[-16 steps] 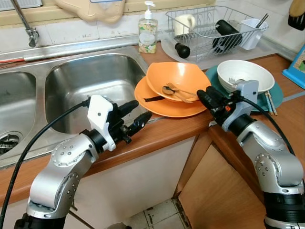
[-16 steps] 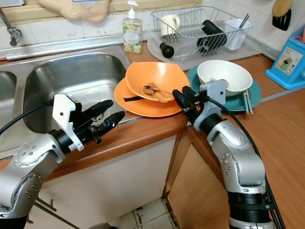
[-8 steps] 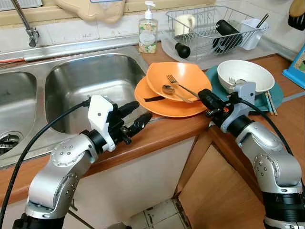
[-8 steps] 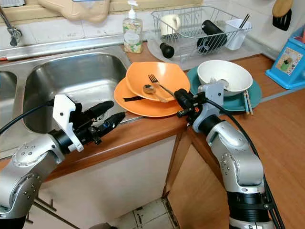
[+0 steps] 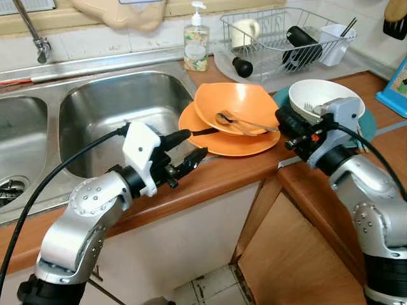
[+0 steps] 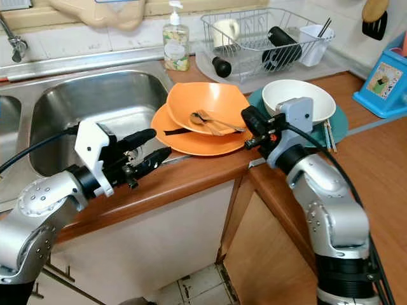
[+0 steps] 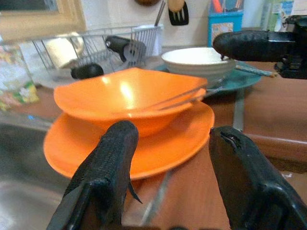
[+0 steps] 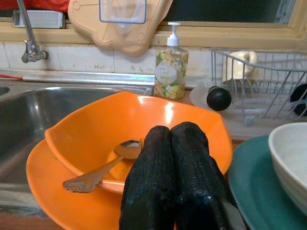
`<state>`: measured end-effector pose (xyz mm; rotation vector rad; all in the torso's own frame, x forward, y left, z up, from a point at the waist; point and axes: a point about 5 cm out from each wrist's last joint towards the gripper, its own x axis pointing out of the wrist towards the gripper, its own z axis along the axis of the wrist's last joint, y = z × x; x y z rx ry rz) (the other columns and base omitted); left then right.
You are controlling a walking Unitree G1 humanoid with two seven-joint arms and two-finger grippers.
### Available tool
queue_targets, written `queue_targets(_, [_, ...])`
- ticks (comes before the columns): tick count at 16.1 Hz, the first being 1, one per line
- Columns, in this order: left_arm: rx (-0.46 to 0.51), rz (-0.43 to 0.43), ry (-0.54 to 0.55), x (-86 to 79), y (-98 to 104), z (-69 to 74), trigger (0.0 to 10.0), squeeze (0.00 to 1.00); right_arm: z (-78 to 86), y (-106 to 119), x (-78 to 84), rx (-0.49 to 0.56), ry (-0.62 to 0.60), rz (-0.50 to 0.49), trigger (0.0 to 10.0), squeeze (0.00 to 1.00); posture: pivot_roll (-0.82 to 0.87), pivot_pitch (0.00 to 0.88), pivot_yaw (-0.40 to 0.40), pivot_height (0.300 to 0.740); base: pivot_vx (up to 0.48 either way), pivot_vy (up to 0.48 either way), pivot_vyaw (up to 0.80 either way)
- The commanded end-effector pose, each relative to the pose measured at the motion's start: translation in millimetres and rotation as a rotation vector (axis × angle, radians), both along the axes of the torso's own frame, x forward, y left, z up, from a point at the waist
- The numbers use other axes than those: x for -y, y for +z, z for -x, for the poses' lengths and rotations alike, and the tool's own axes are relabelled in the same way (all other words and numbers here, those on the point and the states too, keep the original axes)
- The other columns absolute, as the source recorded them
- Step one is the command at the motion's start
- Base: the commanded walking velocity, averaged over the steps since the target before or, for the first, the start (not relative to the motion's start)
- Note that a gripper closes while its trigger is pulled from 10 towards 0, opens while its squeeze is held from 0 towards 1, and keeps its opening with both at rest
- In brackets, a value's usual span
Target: Kitchen organization
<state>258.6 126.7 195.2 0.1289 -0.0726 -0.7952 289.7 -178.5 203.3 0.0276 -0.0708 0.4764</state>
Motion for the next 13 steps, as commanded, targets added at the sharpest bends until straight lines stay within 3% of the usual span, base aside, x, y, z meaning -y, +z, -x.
queue_targets(1, [0.049,-0.023,0.002,0.9,6.9,-2.3,10.0,0.0,0.3,15.0,0.5,0.049,0.005,0.004,0.0,0.0,-0.11,0.0,0.042,0.74,0.0,0.0,0.0])
queue_targets(2, [0.059,-0.023,0.005,1.1,8.8,-3.3,10.0,0.0,1.1,16.0,0.3,0.052,0.009,0.004,0.0,0.0,-0.11,0.0,0.041,0.74,0.0,0.0,0.0])
queue_targets(3, [0.058,-0.022,0.003,1.2,9.3,-3.2,10.0,0.0,1.6,15.7,0.3,0.052,0.01,0.008,2.9,0.0,-0.11,0.0,0.04,0.74,0.0,0.0,0.0])
queue_targets(4, [0.057,-0.019,0.0,1.5,9.5,-2.9,10.0,0.0,1.6,15.1,0.8,0.05,0.004,0.011,10.0,0.0,-0.1,0.0,0.04,0.74,0.0,0.0,0.0])
queue_targets(5, [0.052,-0.016,-0.008,2.0,9.0,-1.7,10.0,0.0,1.1,13.3,3.2,0.042,-0.016,0.006,10.0,0.0,-0.1,0.0,0.039,0.74,0.0,0.0,0.0])
queue_targets(6, [0.041,-0.012,-0.014,1.9,7.0,0.2,10.0,0.0,0.9,11.0,6.4,0.031,-0.015,-0.041,10.0,1.0,-0.1,0.0,0.04,0.74,0.0,0.0,0.0])
queue_targets(9, [0.011,-0.013,-0.033,2.9,1.2,3.2,10.0,0.0,5.2,4.4,6.1,0.004,0.069,-0.082,10.0,1.0,-0.1,0.0,0.036,0.74,0.0,0.0,0.0])
queue_targets(13, [-0.002,-0.006,-0.045,5.0,-0.6,5.2,10.0,0.0,3.4,-4.1,8.0,-0.031,0.058,-0.052,10.0,1.0,-0.1,0.0,0.031,0.74,0.0,0.0,0.0])
